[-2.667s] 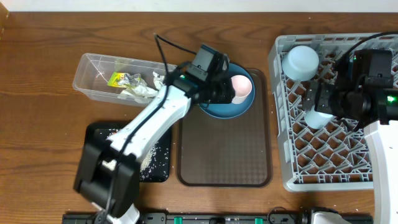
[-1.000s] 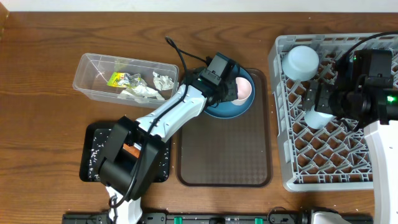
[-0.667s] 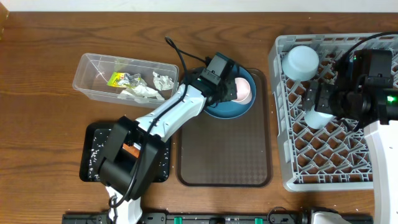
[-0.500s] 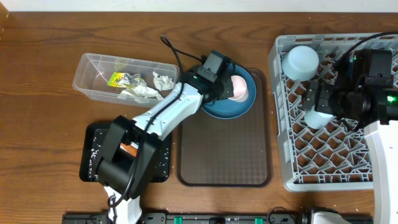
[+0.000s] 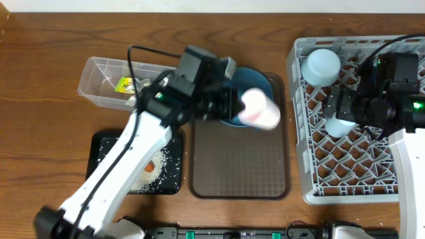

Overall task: Sort waste into correct bins and load items into the dishwasher rack
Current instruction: 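Lift the pink cup out of the bowl with the left gripper, then bring the right gripper to the pink cup and close on it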

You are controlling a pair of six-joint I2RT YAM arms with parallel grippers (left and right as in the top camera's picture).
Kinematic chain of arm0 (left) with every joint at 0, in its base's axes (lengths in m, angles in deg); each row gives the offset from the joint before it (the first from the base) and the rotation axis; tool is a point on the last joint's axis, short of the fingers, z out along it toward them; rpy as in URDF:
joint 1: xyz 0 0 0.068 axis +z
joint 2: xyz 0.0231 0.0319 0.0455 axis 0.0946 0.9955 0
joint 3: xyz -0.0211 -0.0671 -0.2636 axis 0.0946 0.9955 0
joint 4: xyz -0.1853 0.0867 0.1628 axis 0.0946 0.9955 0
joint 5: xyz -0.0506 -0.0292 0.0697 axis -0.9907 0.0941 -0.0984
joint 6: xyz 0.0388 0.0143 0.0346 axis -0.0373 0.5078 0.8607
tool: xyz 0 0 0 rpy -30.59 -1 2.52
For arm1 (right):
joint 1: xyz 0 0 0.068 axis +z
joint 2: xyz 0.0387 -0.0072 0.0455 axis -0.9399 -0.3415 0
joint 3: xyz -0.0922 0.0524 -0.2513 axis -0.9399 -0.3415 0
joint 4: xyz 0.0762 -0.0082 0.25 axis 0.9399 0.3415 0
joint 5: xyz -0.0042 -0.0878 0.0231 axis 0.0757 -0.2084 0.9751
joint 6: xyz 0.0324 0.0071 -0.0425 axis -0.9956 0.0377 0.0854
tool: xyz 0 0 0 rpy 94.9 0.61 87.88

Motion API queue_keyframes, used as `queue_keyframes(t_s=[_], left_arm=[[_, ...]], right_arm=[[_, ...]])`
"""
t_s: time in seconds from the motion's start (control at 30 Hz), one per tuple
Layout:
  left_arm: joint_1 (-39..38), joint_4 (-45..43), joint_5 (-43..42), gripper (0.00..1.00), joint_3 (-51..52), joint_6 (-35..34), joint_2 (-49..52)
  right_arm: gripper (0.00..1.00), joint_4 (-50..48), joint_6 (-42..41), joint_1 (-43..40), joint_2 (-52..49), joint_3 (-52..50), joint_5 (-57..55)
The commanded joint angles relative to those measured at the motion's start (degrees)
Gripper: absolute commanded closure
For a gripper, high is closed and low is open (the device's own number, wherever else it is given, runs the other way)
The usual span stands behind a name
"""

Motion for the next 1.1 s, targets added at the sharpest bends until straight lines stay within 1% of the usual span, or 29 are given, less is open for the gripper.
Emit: queue_keyframes(t_s=[0.0,0.1,0.3,0.43,0.5,0.57,0.6,0.63,0.67,0.73,0.83,0.9,1.0,1.07], left_arm=[[0.11,4.85,-8.15,0.94,-0.31,10.32,-3.8],[0.11,7.82,-8.17,0.94,-0.31,11.3,-6.58],[0.13,8.74,-8.41,0.94,-0.31,11.19,-9.05],[1.18,8.7,-11.13,0.94,-0.31,11.04,-9.03],[2.58,8.68,-12.28,0.94,-0.31,11.06,-9.03],[4.74,8.72,-13.33,0.94,-0.31,11.06,-9.03],[5.88,8.72,-13.75,0.94,-0.31,11.06,-9.01],[7.13,8.79,-14.1,0.94,-0.31,11.06,-9.01],[8.63,8.98,-14.58,0.94,-0.31,11.08,-8.98],[11.21,9.62,-15.85,0.94,-0.31,11.1,-8.72],[15.08,10.91,-19.69,0.93,-0.31,12.33,-8.09],[17.27,11.76,-22.73,0.94,-0.31,13.75,-7.41],[18.27,12.31,-27.98,0.94,-0.31,14.99,-6.19],[18.12,12.31,-32.96,0.94,-0.31,15.63,-5.14]], right_arm=[[0.01,0.02,0.61,-0.76,0.17,0.98,0.42],[0.01,0.02,0.61,-0.76,0.17,0.98,0.42],[0.01,-0.2,0.28,-0.76,0.17,0.98,0.68],[0.01,-0.57,-3.69,-0.74,0.17,0.98,0.9],[0.01,1.38,-7.5,-0.76,0.17,0.98,4.37],[0.01,3.82,-7.28,-0.76,0.33,1.01,10.8],[0.01,3.72,-5.03,-0.76,0.35,1.01,15.5],[0.02,3.85,-0.74,-0.68,0.42,0.98,21.24],[0.05,4.22,5.31,-0.5,0.39,0.98,28.22],[0.14,5.25,13.86,-0.33,0.46,0.98,38.32],[0.13,8.61,23.85,-0.33,0.46,0.98,48.41],[0.08,12.81,34.36,-0.26,0.46,0.98,54.69],[0.05,18.16,47.91,0.79,0.46,0.98,60.33],[0.06,20.28,53.79,1.99,0.46,0.98,61.94]])
